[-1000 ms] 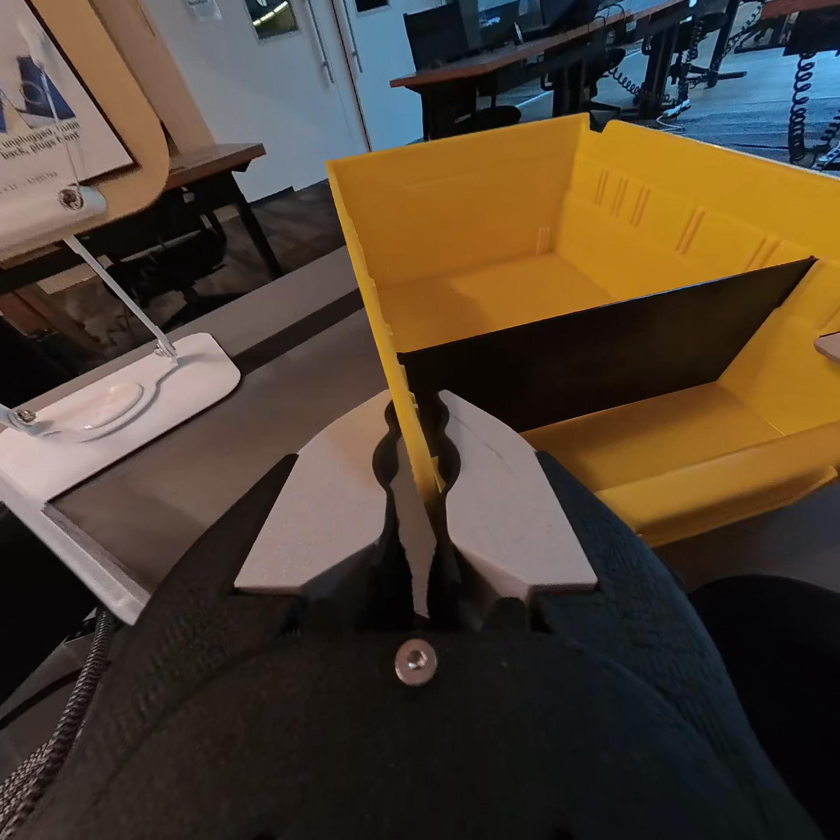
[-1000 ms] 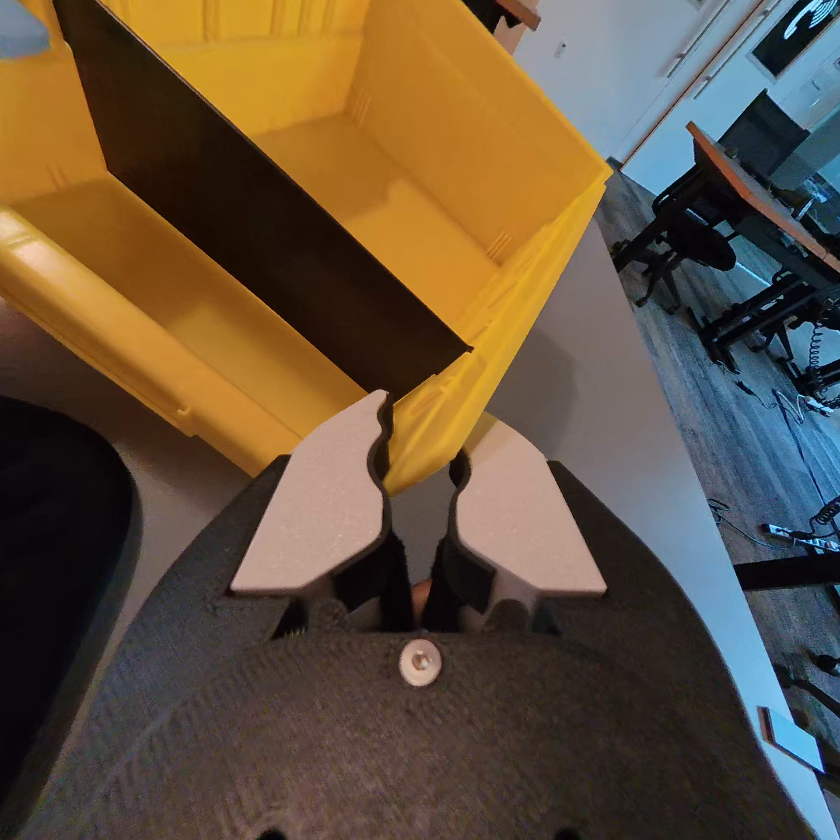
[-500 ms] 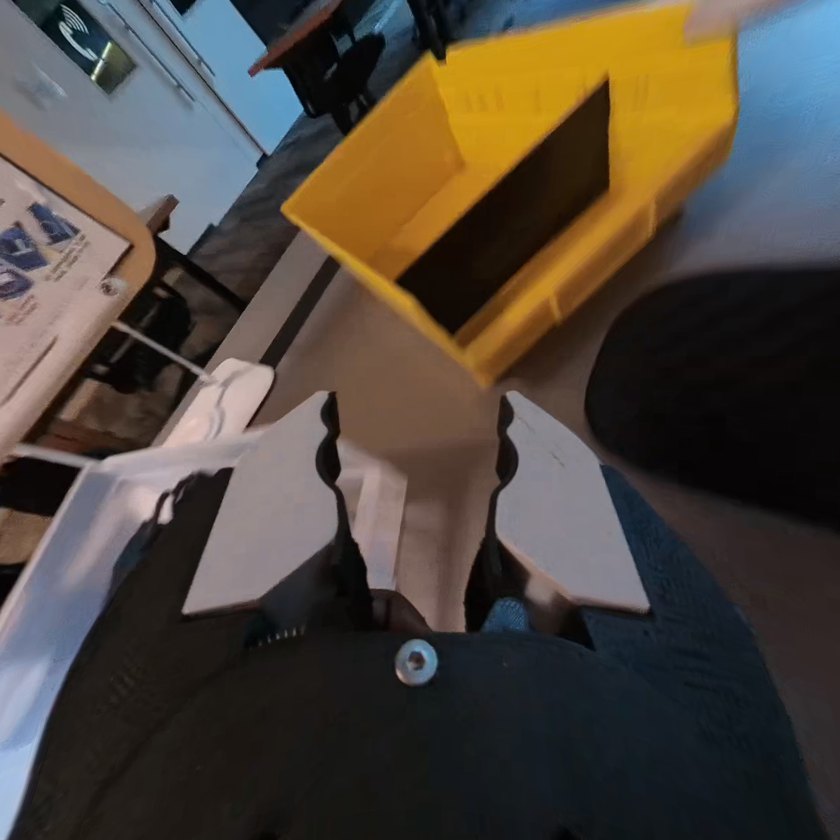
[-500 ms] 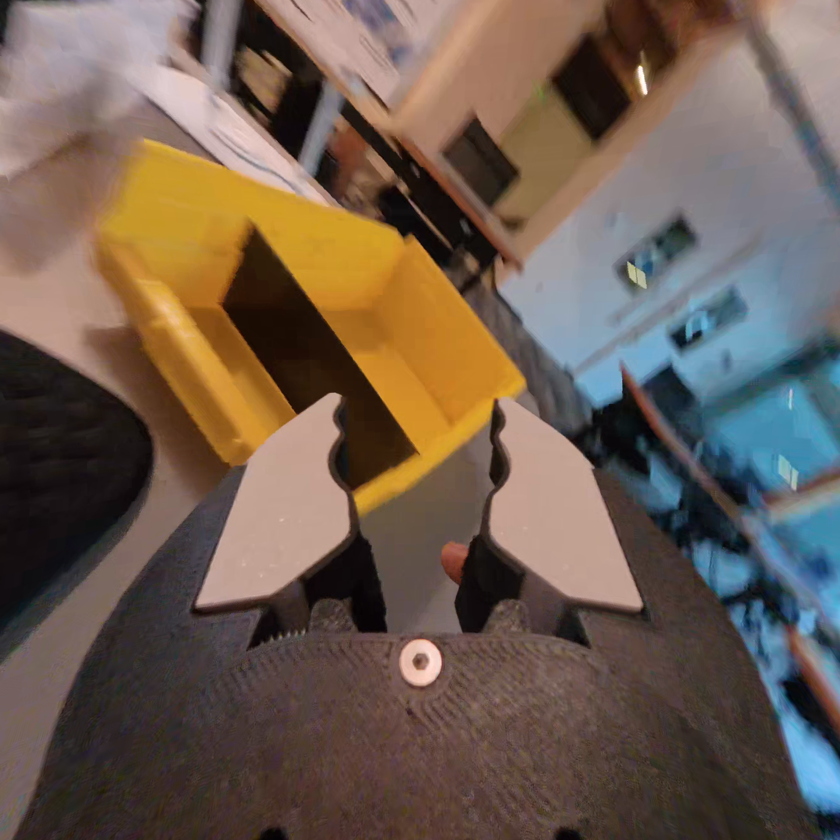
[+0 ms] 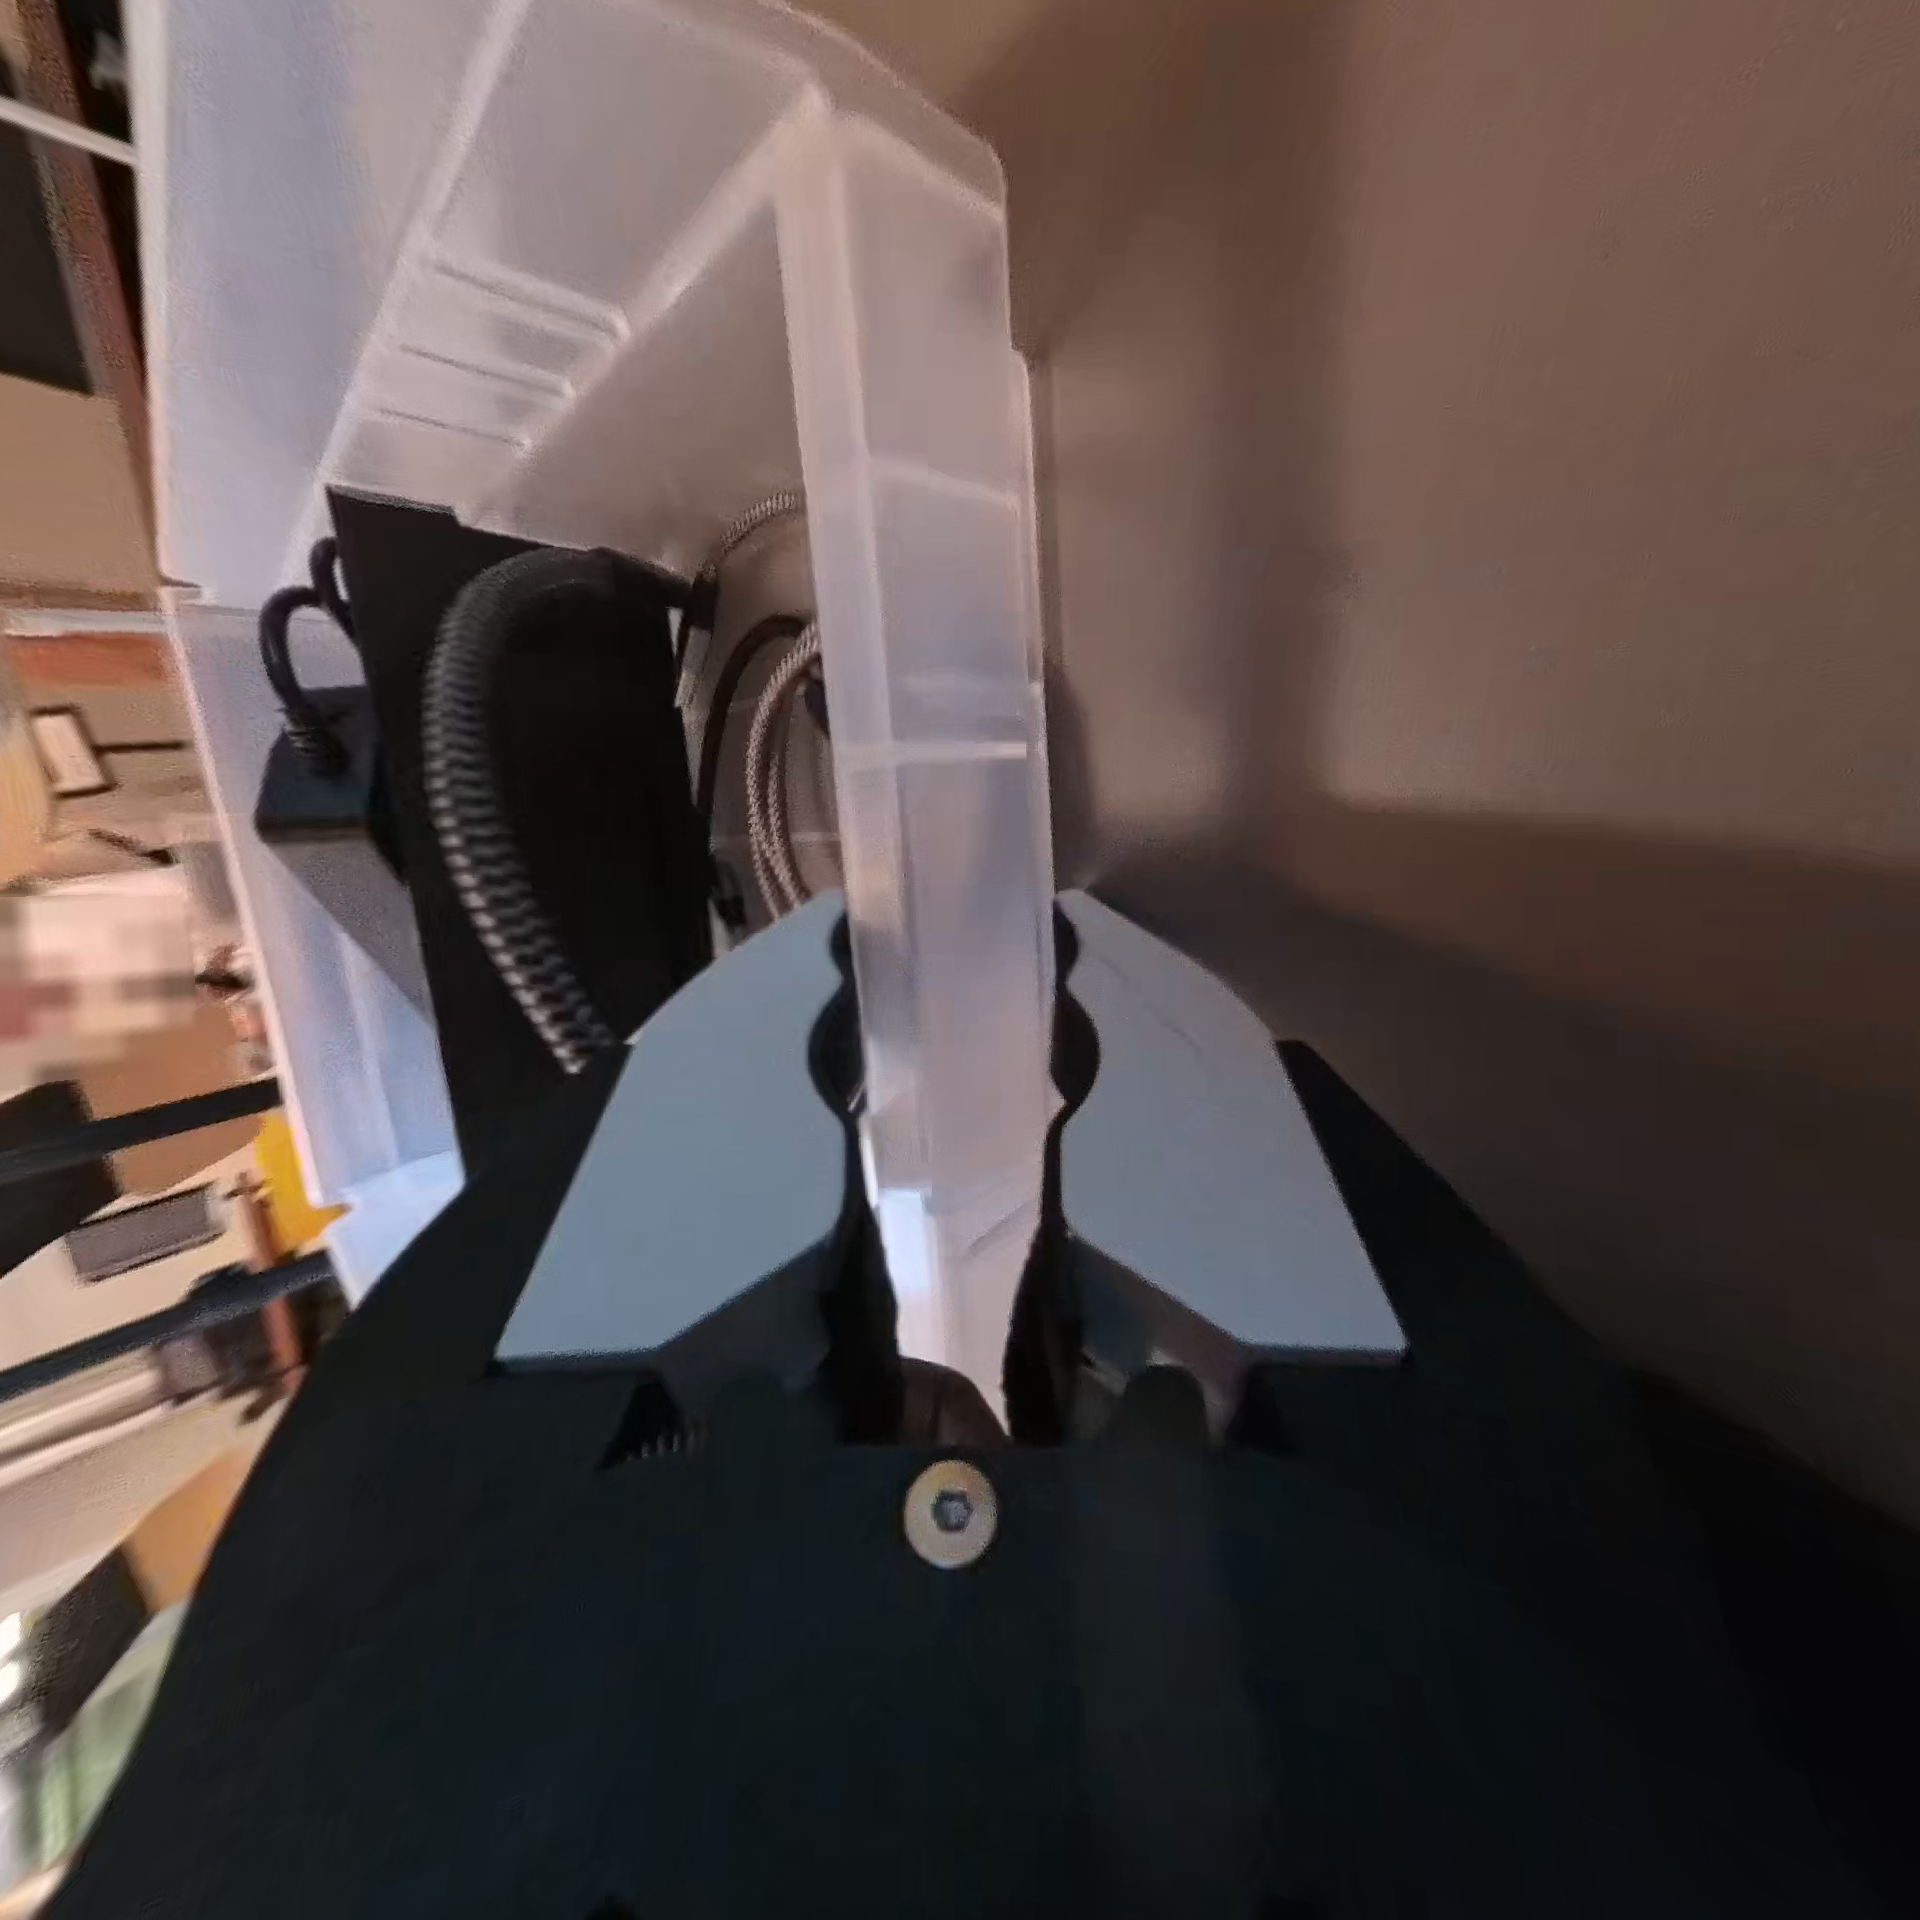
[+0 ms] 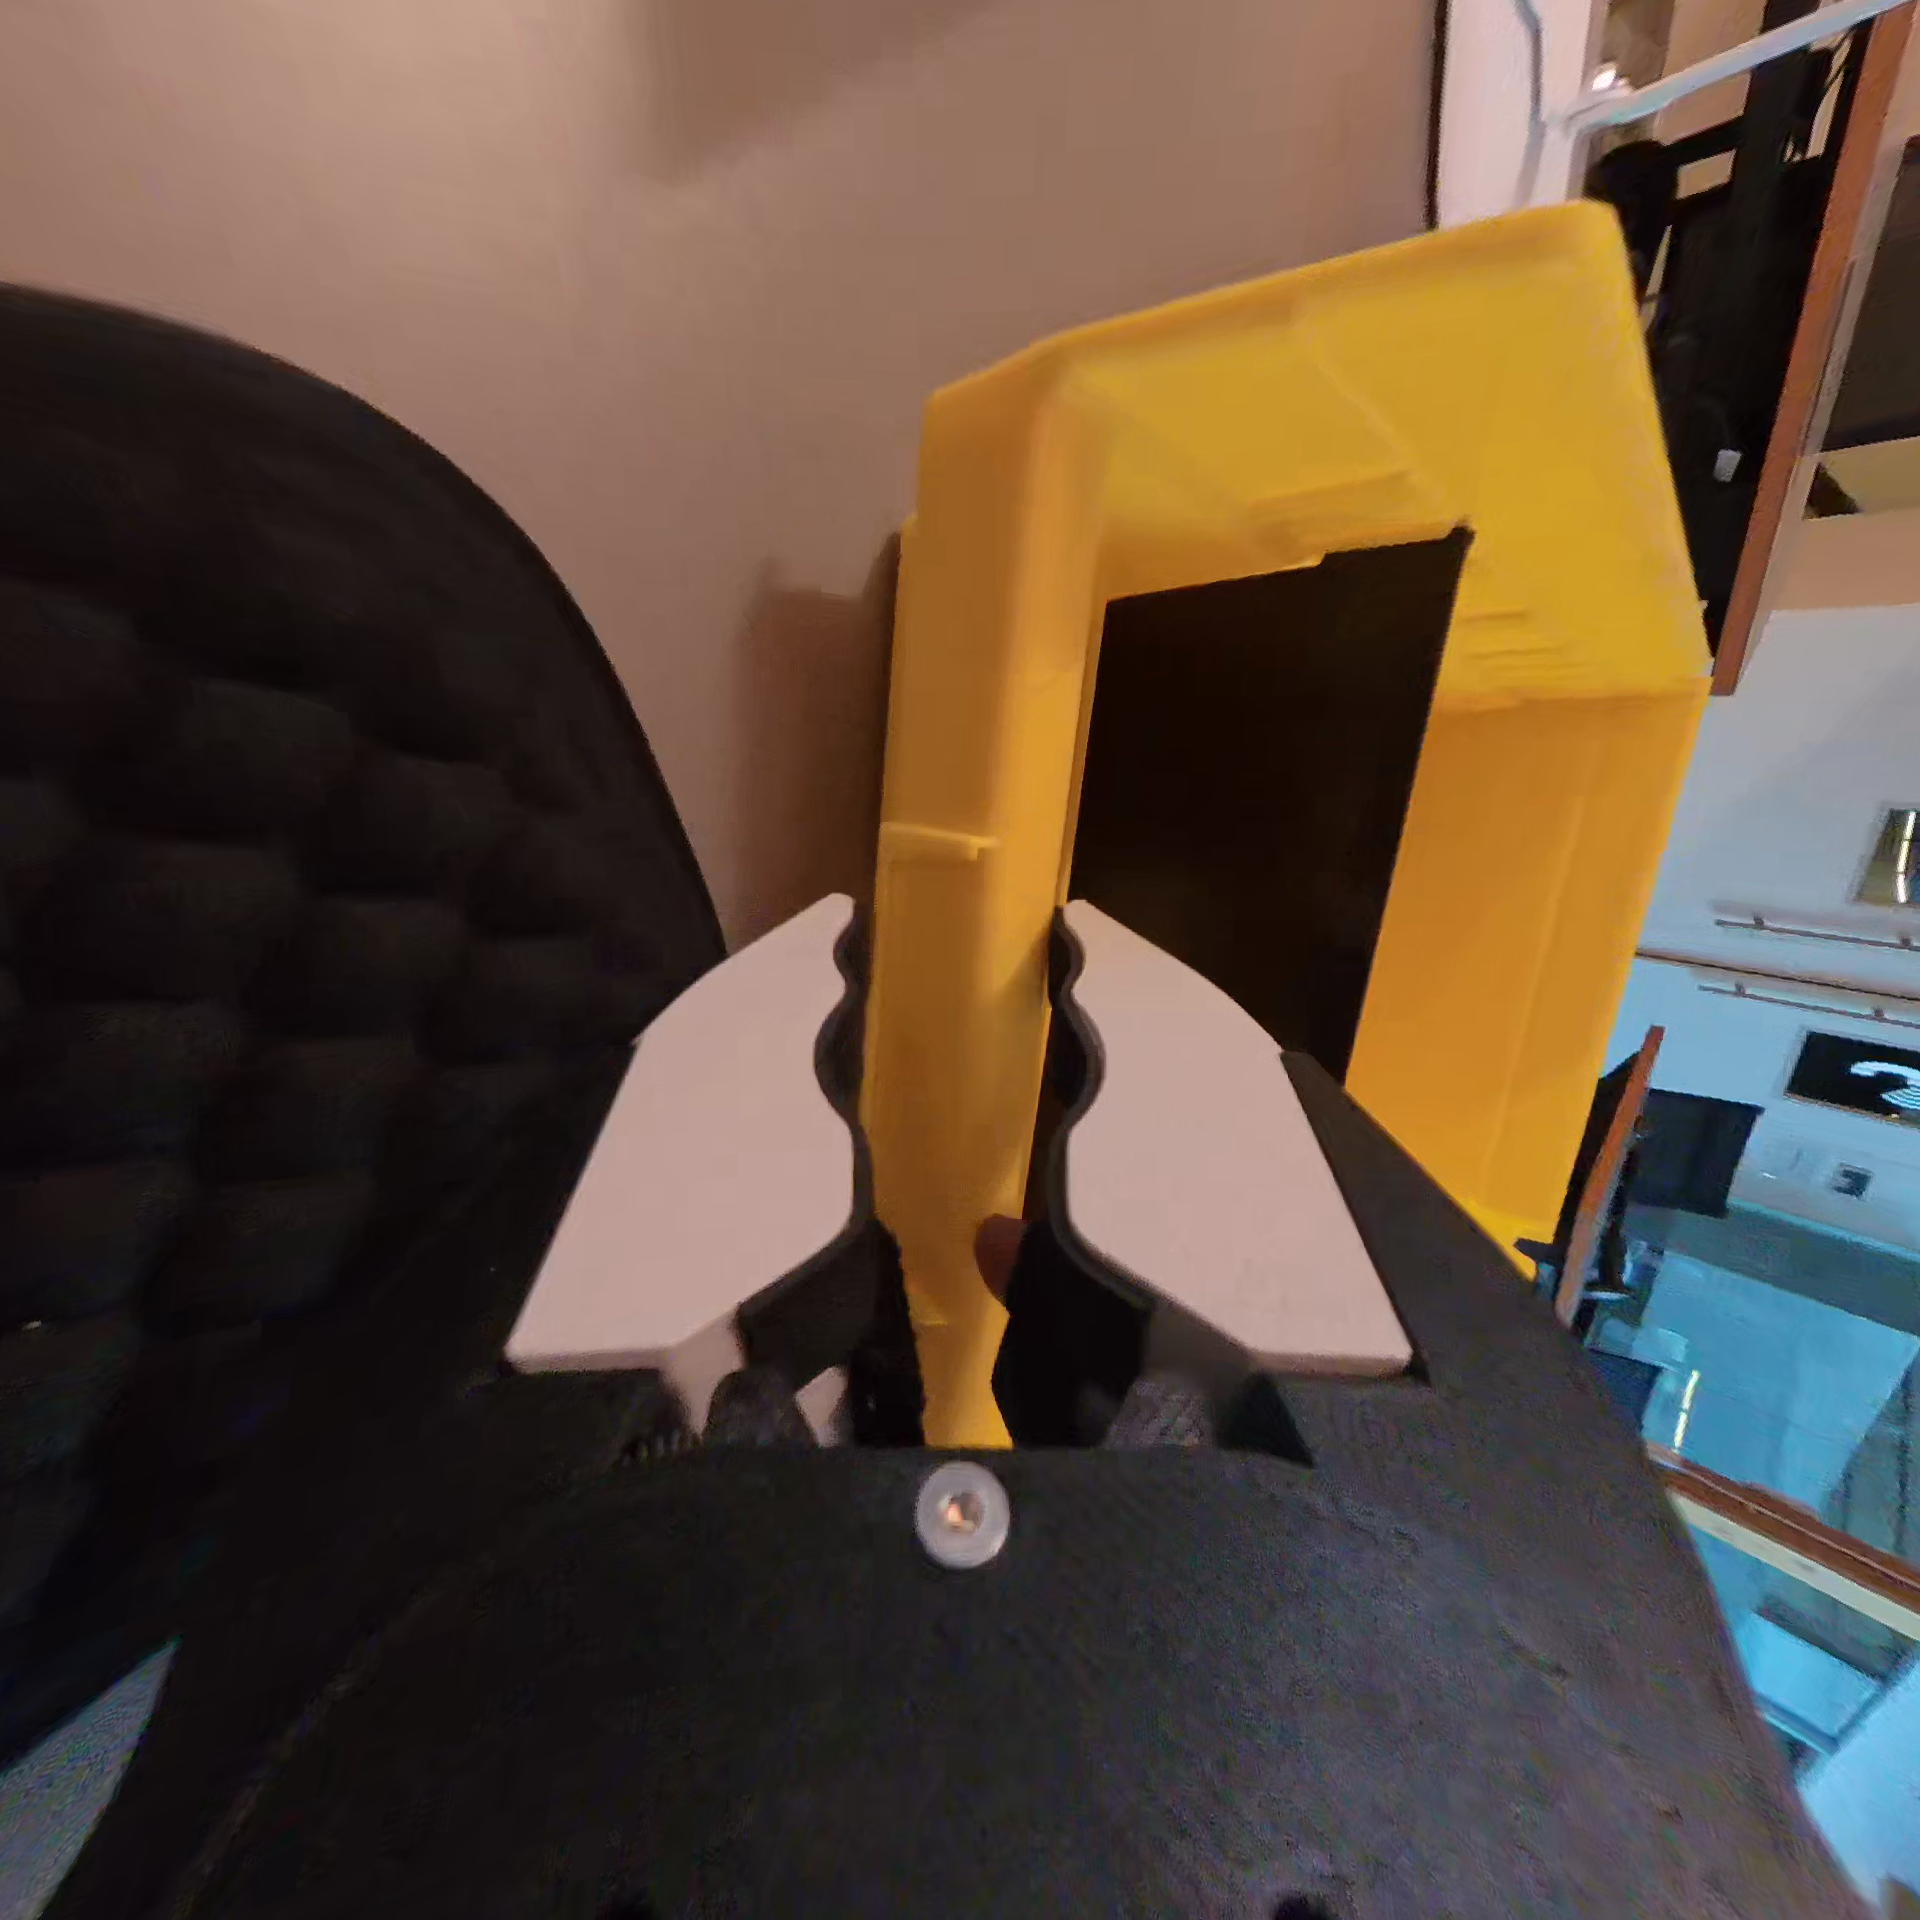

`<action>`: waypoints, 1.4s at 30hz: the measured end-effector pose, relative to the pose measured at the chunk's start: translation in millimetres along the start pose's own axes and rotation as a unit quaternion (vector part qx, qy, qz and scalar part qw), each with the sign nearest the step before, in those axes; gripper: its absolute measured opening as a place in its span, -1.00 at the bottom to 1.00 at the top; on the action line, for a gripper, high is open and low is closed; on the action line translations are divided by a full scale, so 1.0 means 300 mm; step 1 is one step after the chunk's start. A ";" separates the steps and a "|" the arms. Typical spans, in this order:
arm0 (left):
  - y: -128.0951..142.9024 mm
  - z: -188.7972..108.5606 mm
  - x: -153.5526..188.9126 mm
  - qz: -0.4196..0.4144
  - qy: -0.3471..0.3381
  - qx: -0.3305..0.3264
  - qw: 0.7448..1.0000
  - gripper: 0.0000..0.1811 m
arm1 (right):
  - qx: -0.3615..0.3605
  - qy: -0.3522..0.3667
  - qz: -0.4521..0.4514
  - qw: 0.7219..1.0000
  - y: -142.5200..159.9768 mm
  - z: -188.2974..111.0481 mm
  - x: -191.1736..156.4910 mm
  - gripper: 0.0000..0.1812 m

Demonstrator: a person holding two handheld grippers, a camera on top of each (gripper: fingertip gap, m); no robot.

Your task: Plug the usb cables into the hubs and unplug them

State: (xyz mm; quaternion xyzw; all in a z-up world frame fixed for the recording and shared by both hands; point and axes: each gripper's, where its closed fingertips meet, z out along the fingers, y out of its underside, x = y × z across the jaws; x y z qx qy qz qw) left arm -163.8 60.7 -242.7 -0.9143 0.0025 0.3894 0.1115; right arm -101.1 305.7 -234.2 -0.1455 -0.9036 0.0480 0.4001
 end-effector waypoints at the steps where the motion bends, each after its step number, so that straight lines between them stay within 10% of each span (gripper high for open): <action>1: 0.012 -0.003 0.000 -0.006 0.008 0.008 1.000 -0.66 | -0.007 0.000 -0.006 1.000 0.005 0.004 0.003 -0.64; 29: 0.848 -0.300 0.027 -0.040 -0.002 -0.117 0.992 -0.63 | -0.114 0.056 0.046 0.991 0.440 -0.152 -0.009 -0.61; 42: 1.012 -0.476 0.145 -0.024 0.007 -0.099 0.995 -0.63 | -0.122 0.062 0.027 0.990 0.558 -0.271 -0.082 -0.60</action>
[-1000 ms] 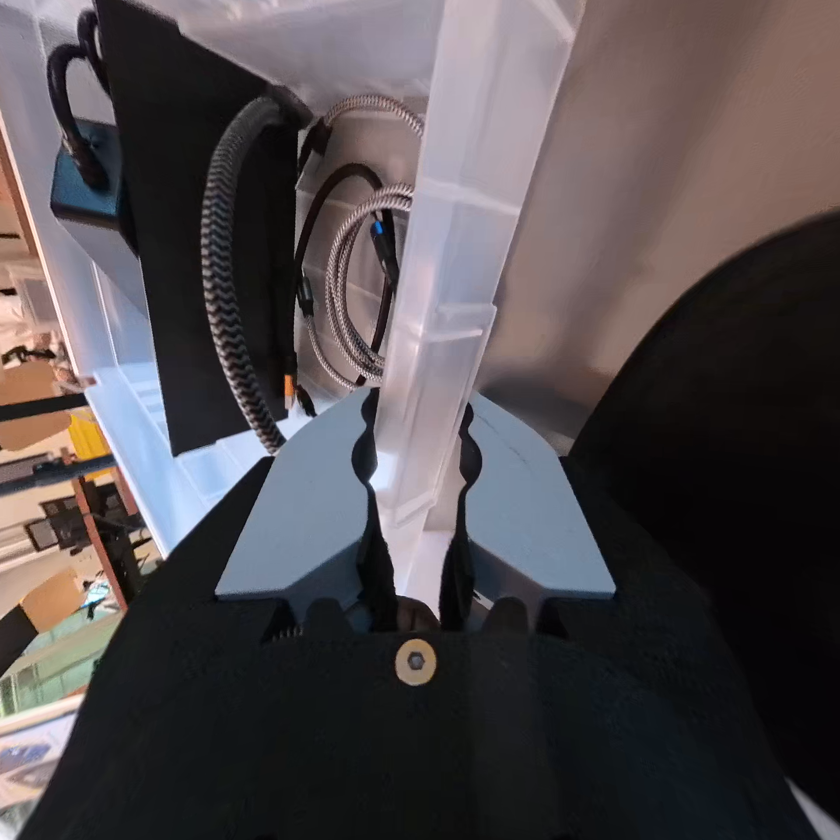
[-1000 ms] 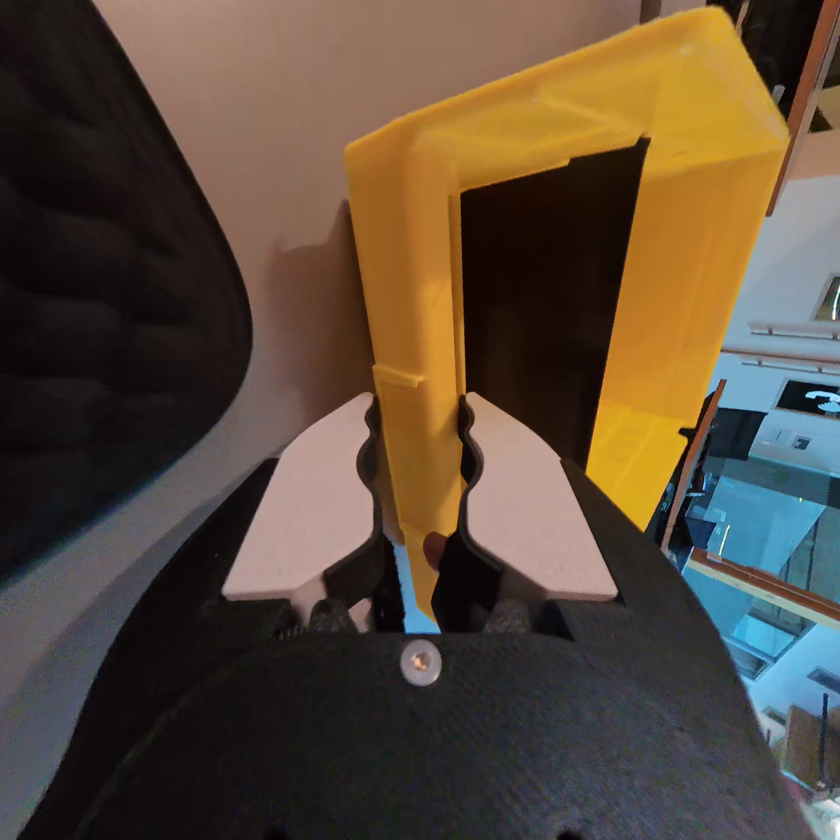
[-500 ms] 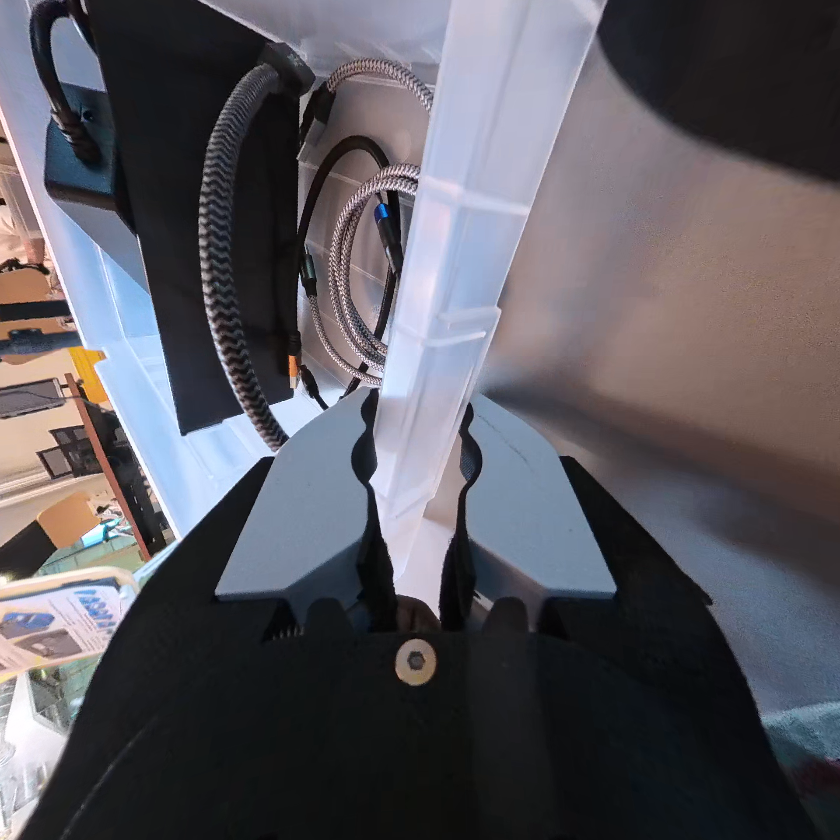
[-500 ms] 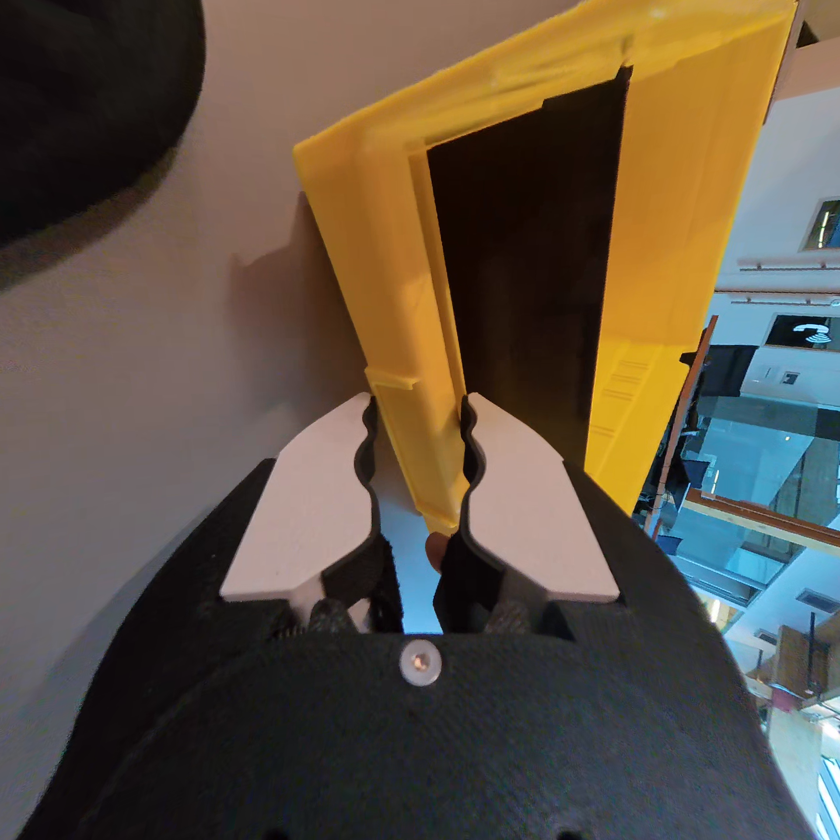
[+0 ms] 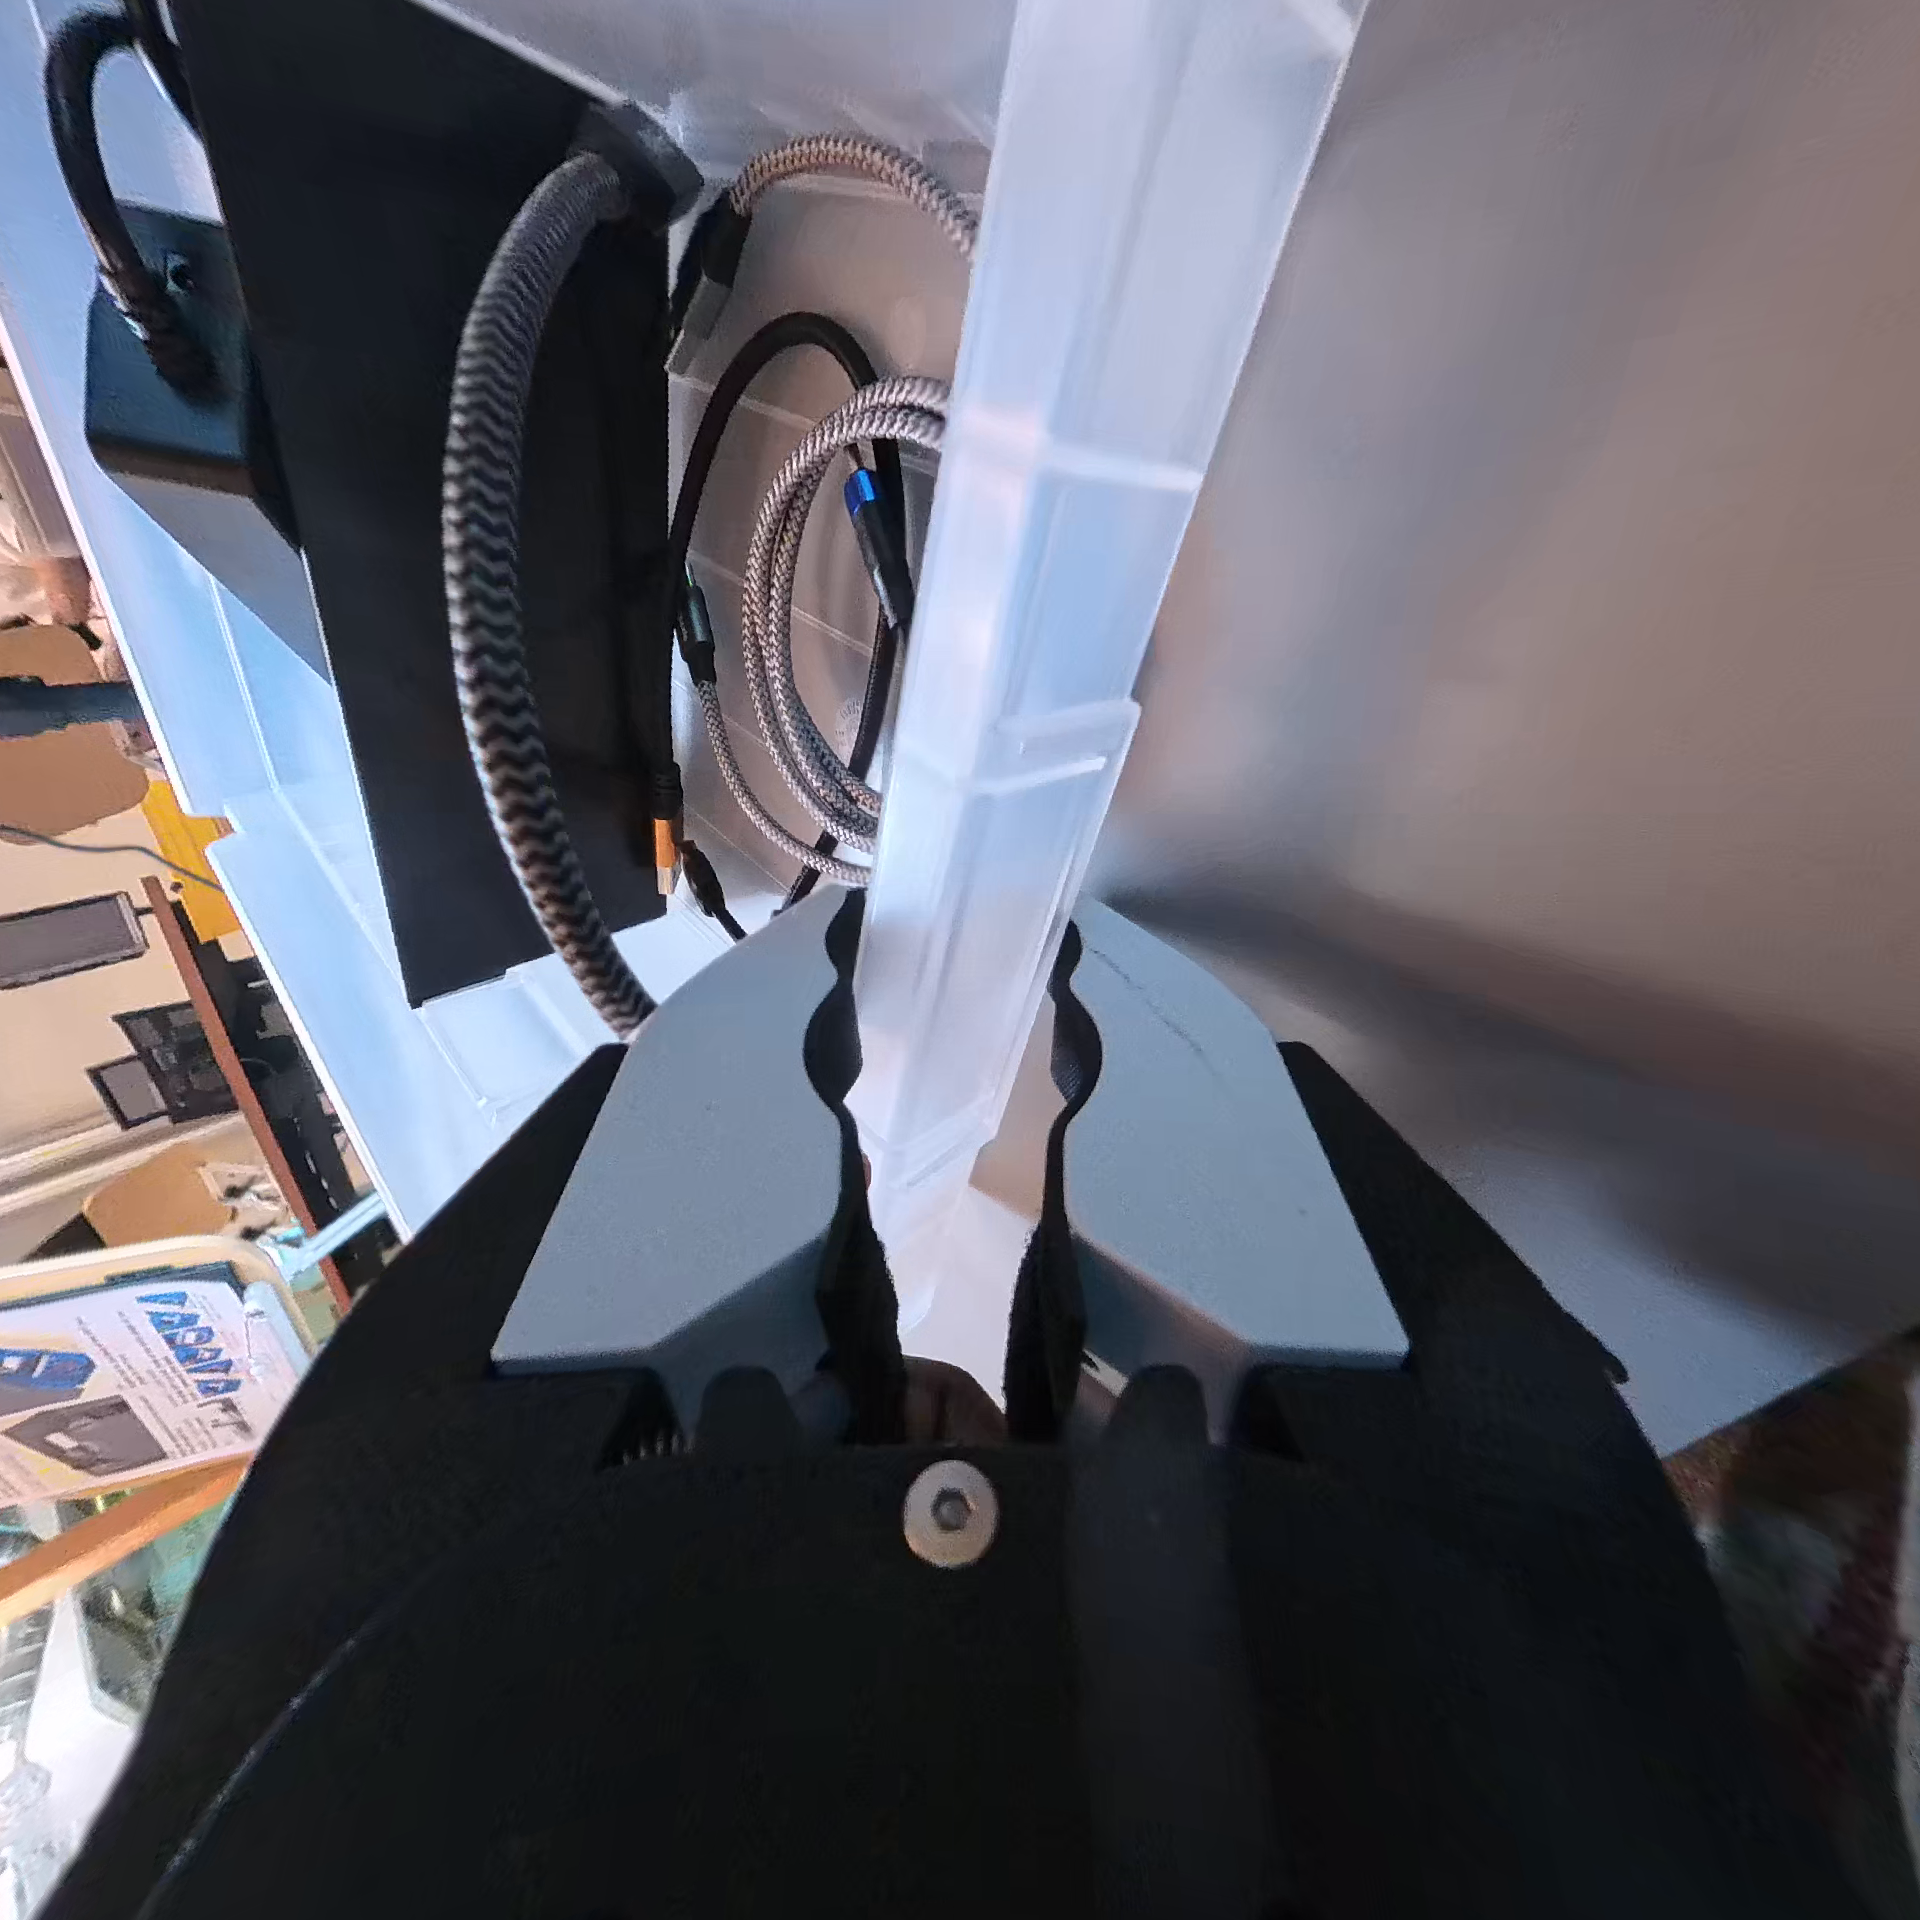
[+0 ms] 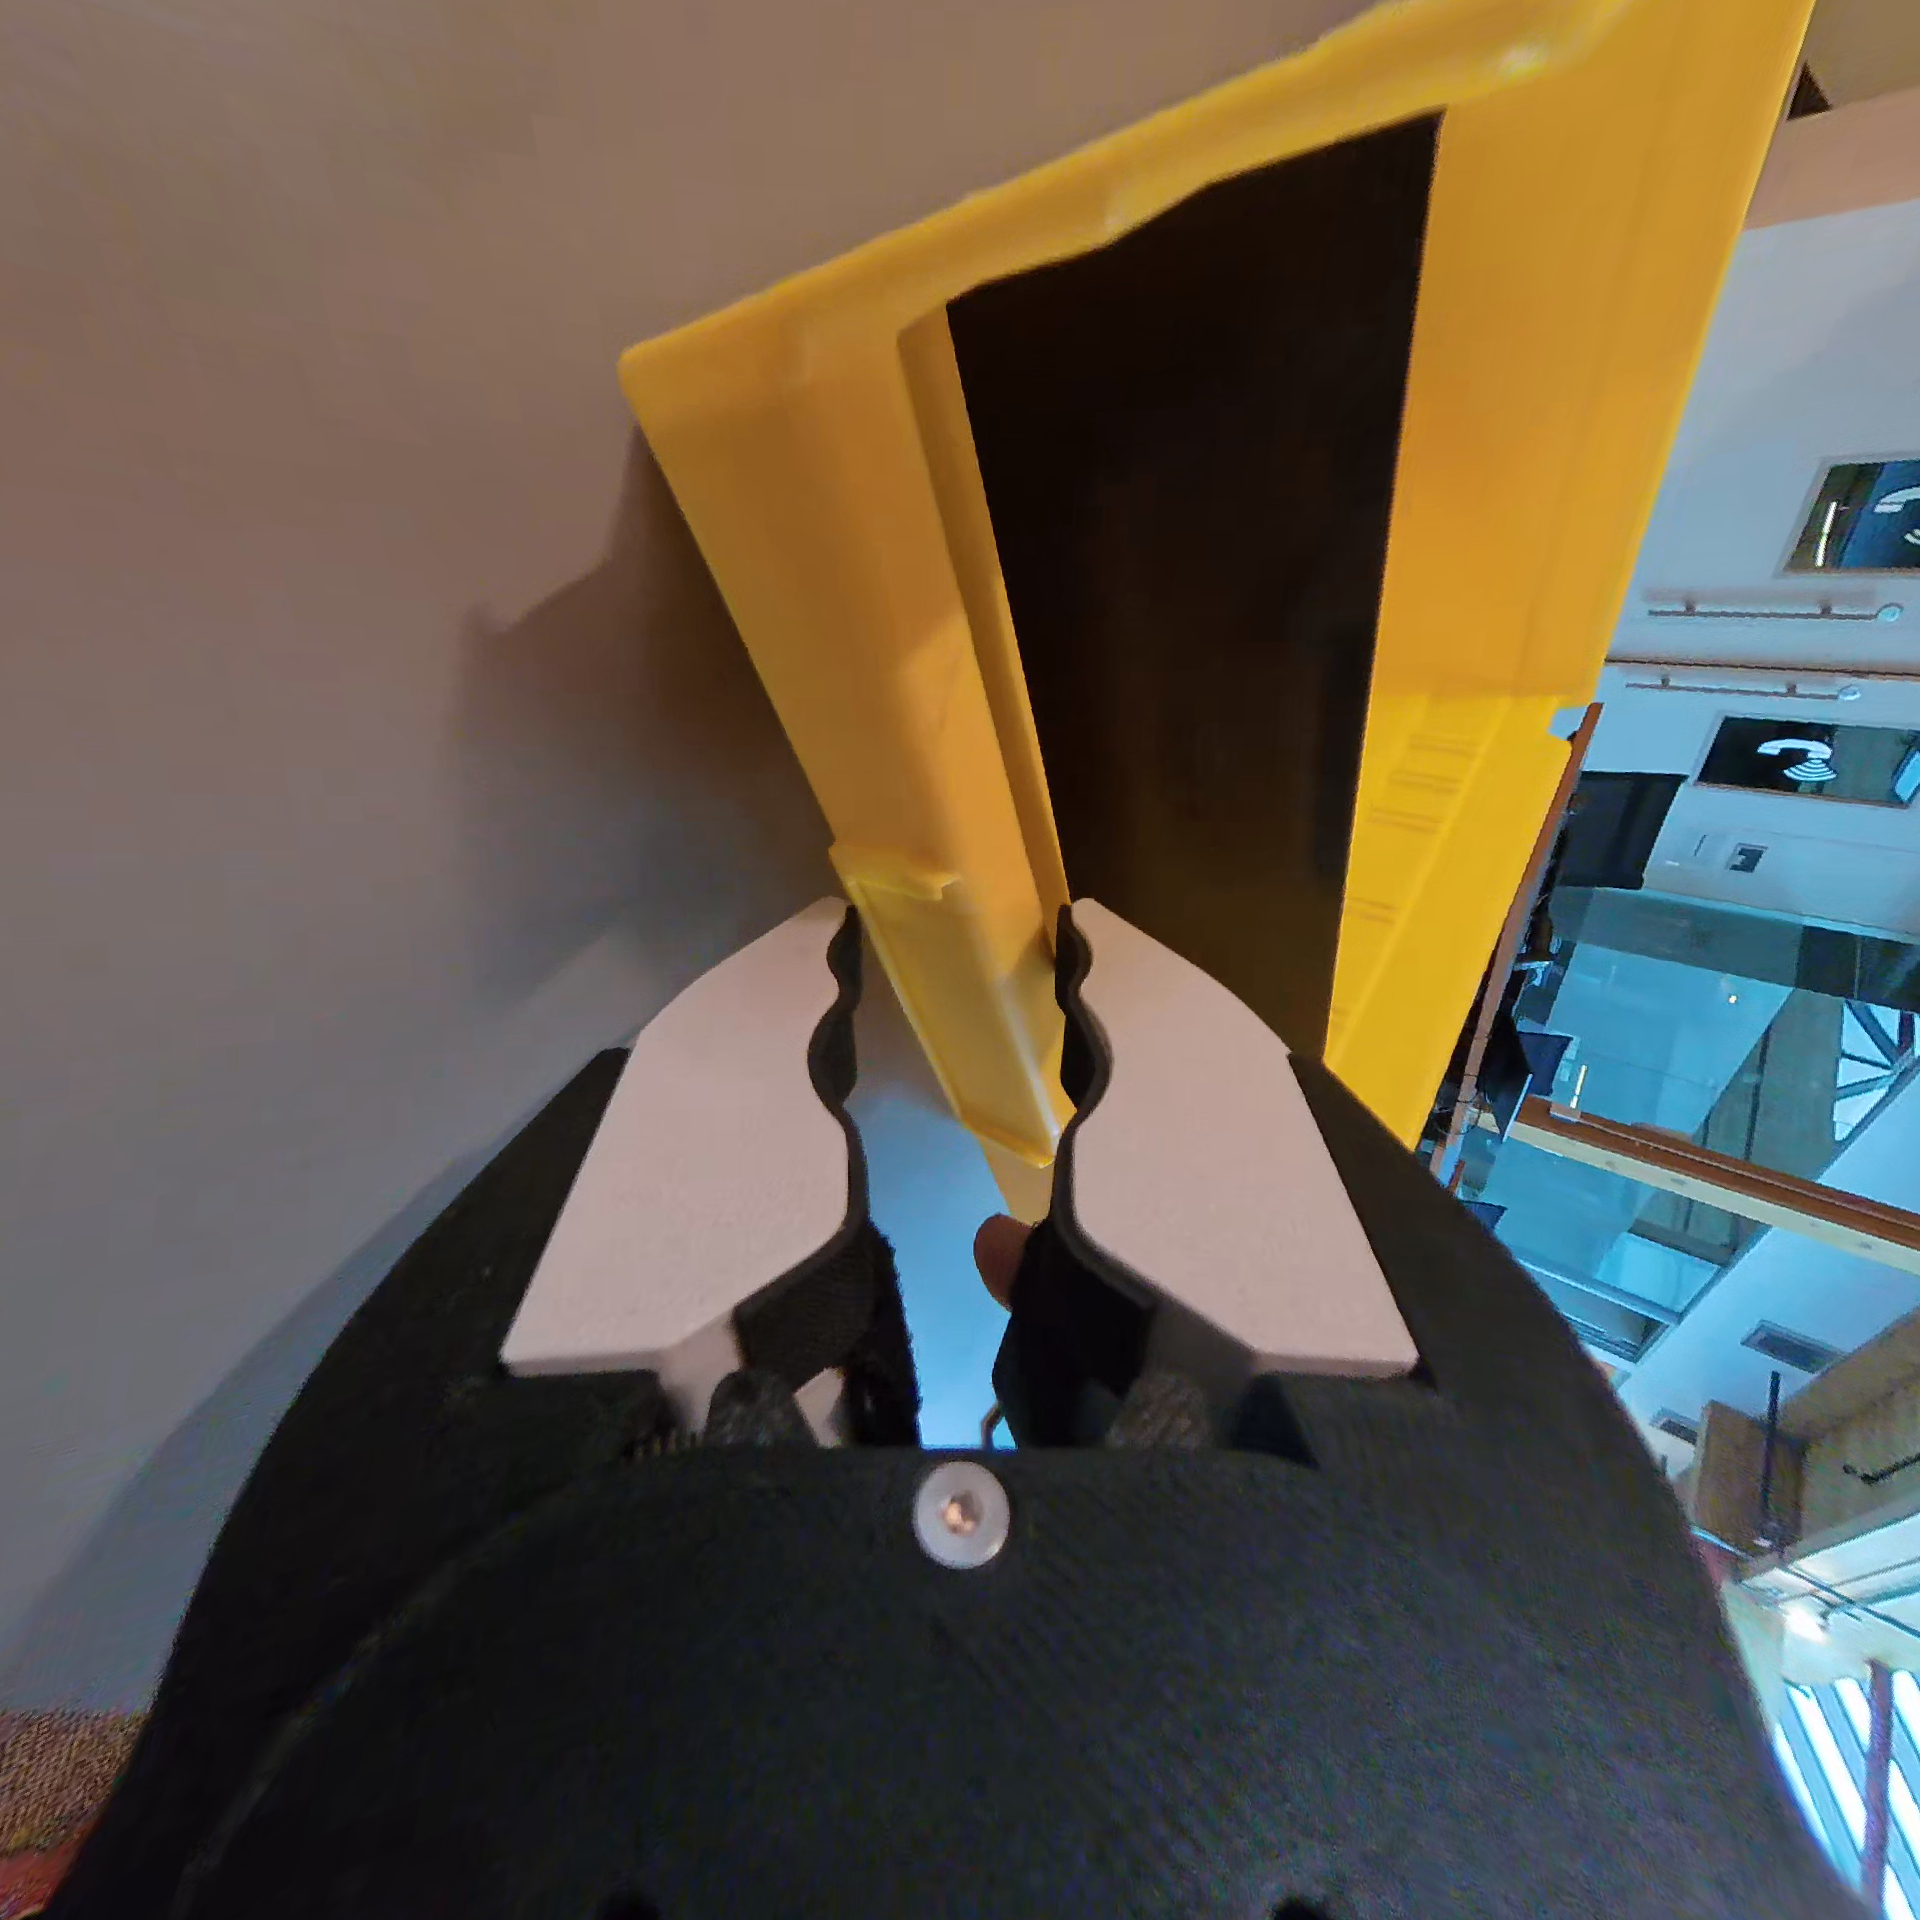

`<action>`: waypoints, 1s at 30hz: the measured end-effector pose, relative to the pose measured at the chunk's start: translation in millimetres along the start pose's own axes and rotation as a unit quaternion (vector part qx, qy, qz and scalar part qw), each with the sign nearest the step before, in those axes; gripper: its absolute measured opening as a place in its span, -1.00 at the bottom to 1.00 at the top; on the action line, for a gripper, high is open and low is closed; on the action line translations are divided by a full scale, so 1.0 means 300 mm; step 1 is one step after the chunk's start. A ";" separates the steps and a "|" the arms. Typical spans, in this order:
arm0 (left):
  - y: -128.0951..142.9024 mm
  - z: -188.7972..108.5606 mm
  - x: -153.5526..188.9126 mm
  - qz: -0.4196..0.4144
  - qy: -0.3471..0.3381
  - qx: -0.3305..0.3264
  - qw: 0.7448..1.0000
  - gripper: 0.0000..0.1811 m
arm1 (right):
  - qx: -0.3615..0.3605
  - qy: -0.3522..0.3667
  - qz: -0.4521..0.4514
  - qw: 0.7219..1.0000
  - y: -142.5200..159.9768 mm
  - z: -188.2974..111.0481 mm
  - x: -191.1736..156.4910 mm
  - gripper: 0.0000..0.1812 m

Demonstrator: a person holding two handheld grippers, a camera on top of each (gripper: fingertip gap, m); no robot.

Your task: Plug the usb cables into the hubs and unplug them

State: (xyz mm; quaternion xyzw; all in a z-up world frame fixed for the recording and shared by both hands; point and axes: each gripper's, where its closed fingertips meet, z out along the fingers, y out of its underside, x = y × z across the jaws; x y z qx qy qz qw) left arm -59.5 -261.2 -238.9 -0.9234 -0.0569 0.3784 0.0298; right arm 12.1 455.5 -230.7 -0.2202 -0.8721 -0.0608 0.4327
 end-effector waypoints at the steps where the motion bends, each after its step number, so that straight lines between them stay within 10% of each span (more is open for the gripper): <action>1: -0.002 -0.005 0.005 0.002 -0.001 0.004 1.000 -0.63 | 0.003 -0.001 0.002 1.000 -0.002 -0.002 -0.001 -0.61; 20: -0.079 -0.087 0.034 -0.097 0.059 0.081 0.990 -0.34 | 0.123 -0.061 0.103 0.985 -0.106 -0.101 -0.005 -0.51; 26: -0.264 -0.351 -0.144 -0.342 0.125 0.369 0.855 -0.15 | 0.435 -0.017 0.327 0.839 -0.324 -0.380 0.256 0.14; 30: -0.234 -0.327 -0.230 -0.391 0.059 0.344 0.852 -0.14 | 0.463 0.015 0.343 0.817 -0.375 -0.432 0.316 0.30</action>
